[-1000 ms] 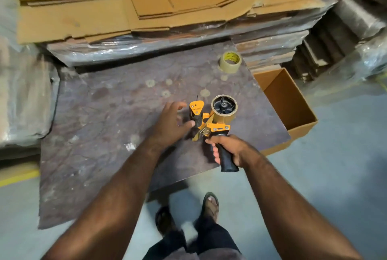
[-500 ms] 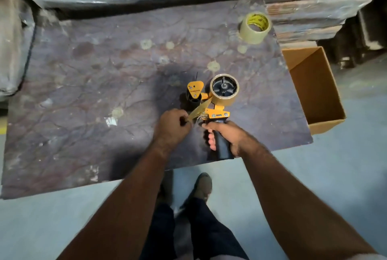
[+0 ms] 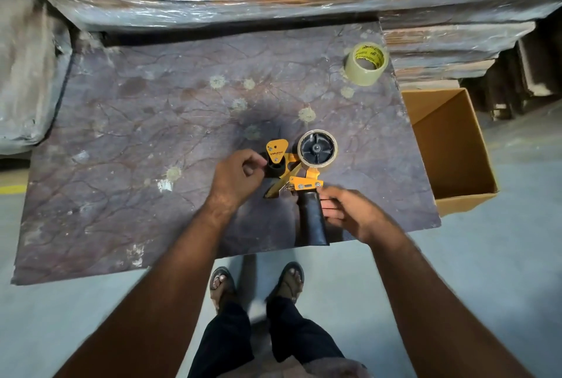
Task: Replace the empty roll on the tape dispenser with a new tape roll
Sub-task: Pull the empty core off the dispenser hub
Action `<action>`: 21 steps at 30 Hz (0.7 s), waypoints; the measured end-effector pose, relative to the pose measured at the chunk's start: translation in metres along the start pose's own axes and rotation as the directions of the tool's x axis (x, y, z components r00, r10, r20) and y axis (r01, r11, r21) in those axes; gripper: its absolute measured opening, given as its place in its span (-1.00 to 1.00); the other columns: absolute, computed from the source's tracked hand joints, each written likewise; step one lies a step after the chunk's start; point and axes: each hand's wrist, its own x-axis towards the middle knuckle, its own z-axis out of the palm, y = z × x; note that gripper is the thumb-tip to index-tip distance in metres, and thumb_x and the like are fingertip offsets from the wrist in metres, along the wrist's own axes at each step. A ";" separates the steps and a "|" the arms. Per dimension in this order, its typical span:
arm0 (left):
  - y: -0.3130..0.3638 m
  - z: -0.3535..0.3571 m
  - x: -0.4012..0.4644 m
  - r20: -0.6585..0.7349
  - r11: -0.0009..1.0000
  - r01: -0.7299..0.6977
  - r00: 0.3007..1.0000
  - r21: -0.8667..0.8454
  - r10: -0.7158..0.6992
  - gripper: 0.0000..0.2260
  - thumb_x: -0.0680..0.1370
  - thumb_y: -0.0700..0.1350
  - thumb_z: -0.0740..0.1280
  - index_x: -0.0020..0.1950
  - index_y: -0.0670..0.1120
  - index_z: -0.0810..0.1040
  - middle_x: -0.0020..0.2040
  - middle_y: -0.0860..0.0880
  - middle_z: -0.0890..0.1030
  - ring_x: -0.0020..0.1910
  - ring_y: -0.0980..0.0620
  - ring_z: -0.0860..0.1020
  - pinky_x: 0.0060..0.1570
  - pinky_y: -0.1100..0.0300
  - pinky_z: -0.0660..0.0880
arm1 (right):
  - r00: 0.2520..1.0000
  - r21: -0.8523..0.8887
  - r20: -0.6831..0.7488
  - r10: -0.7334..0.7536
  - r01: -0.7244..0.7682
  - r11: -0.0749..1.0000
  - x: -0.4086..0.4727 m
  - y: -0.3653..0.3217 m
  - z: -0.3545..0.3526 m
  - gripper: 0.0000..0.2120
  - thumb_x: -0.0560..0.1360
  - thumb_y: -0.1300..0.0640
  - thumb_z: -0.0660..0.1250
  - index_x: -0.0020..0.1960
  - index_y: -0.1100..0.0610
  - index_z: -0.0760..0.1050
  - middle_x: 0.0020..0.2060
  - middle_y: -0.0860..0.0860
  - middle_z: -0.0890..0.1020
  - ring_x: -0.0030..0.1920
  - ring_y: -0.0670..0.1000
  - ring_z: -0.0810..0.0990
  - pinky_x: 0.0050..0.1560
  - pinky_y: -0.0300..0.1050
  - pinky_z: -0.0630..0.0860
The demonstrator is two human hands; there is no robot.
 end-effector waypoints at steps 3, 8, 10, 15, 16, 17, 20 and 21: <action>0.040 -0.004 0.016 -0.013 0.992 -0.097 0.995 -0.078 0.096 -0.90 0.49 -0.26 0.43 -0.02 -0.14 0.69 -0.10 -0.01 0.70 -0.16 0.08 0.61 -0.18 0.49 0.48 | 0.983 -0.025 -0.127 -0.136 0.134 0.991 -0.004 -0.024 -0.017 -0.95 0.52 0.10 0.43 -0.06 0.08 0.62 -0.12 0.05 0.61 -0.14 -0.02 0.56 -0.12 -0.19 0.46; 0.082 0.014 0.048 0.147 0.988 -0.136 0.979 -0.067 0.144 -0.89 0.53 -0.19 0.45 0.05 -0.10 0.68 -0.10 0.07 0.66 -0.06 0.07 0.62 -0.01 0.19 0.58 | 0.967 0.055 -0.112 -0.229 0.236 0.970 0.021 -0.072 -0.022 -0.68 0.54 0.16 0.41 0.27 0.19 0.50 0.06 0.09 0.62 0.07 0.07 0.59 0.12 -0.03 0.58; 0.085 0.025 0.063 0.216 0.980 -0.187 0.962 0.068 0.169 -0.83 0.51 -0.09 0.45 0.09 -0.06 0.66 -0.01 0.03 0.67 0.05 0.02 0.61 0.12 0.04 0.57 | 0.958 -0.073 -0.171 -0.230 0.221 0.973 0.036 -0.081 -0.019 -0.63 0.52 0.19 0.44 0.29 0.20 0.49 0.06 0.10 0.62 0.02 0.06 0.60 0.08 0.00 0.61; 0.079 0.039 0.094 0.390 0.821 -0.277 0.918 0.500 0.073 -0.78 0.54 0.09 0.38 0.13 0.05 0.59 0.09 0.01 0.66 0.20 -0.08 0.55 0.26 -0.11 0.29 | 0.957 -0.294 -0.240 -0.162 0.087 0.952 0.064 -0.077 -0.014 -0.80 0.46 0.21 0.51 0.06 0.11 0.59 -0.07 0.10 0.68 -0.20 0.01 0.62 -0.01 0.00 0.68; 0.078 0.042 0.099 0.424 0.803 -0.272 0.905 0.530 0.027 -0.78 0.56 0.12 0.35 0.13 0.05 0.58 0.10 0.01 0.65 0.21 -0.09 0.54 0.30 -0.15 0.25 | 0.955 -0.318 -0.246 -0.166 0.082 0.944 0.067 -0.074 -0.014 -0.82 0.46 0.21 0.52 0.03 0.09 0.60 -0.08 0.10 0.68 -0.21 0.01 0.62 -0.04 0.00 0.68; 0.077 0.046 0.103 0.460 0.792 -0.263 0.887 0.552 -0.026 -0.75 0.58 0.15 0.32 0.15 0.05 0.58 0.12 -0.01 0.64 0.23 -0.10 0.52 0.36 -0.20 0.21 | 0.950 -0.322 -0.260 -0.173 0.084 0.943 0.069 -0.072 -0.013 -0.85 0.46 0.22 0.51 -0.02 0.06 0.61 -0.08 0.09 0.69 -0.19 0.01 0.64 -0.05 0.01 0.68; 0.073 0.058 0.114 0.526 0.777 -0.245 0.840 0.581 -0.129 -0.66 0.56 0.19 0.27 0.19 0.01 0.57 0.20 -0.08 0.64 0.32 -0.16 0.50 0.41 -0.30 0.20 | 0.920 -0.355 -0.325 -0.219 0.096 0.930 0.067 -0.068 -0.006 -0.83 0.46 0.23 0.50 -0.16 0.01 0.56 -0.13 0.06 0.71 -0.16 0.05 0.70 -0.05 0.12 0.69; 0.072 0.062 0.115 0.530 0.781 -0.233 0.836 0.580 -0.143 -0.63 0.54 0.20 0.27 0.19 -0.01 0.57 0.22 -0.11 0.63 0.34 -0.19 0.49 0.40 -0.32 0.25 | 0.905 -0.389 -0.346 -0.249 0.103 0.915 0.066 -0.068 -0.004 -0.82 0.45 0.22 0.50 -0.19 -0.01 0.55 -0.16 0.05 0.72 -0.17 0.06 0.71 -0.06 0.14 0.69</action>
